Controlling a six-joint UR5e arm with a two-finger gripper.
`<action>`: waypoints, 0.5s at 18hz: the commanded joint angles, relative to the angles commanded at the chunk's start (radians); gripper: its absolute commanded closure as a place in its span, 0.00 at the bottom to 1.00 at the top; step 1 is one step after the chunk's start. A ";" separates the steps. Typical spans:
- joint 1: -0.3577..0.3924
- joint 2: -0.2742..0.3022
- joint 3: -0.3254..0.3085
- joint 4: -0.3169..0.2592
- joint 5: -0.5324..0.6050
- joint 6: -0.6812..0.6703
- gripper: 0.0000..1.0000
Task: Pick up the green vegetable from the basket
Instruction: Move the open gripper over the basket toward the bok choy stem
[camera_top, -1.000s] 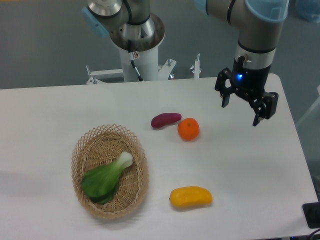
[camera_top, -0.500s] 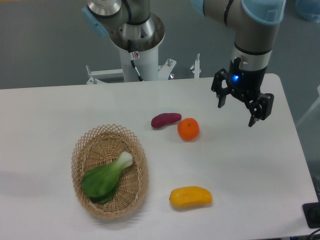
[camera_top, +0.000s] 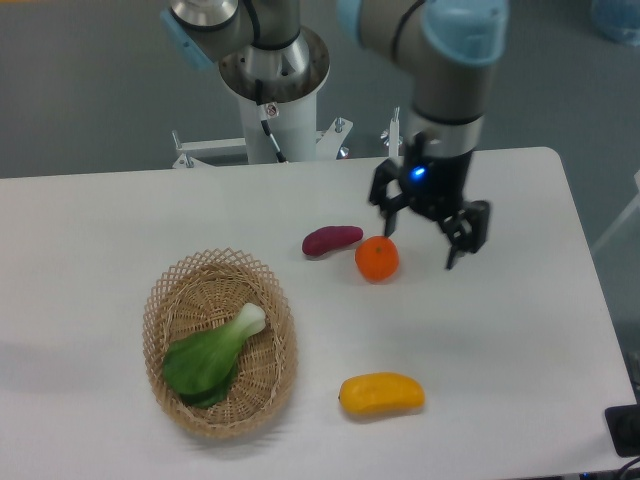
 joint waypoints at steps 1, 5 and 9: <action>-0.022 -0.003 -0.015 0.000 0.003 -0.034 0.00; -0.115 -0.031 -0.072 0.005 0.011 -0.123 0.00; -0.187 -0.096 -0.078 0.011 0.015 -0.180 0.00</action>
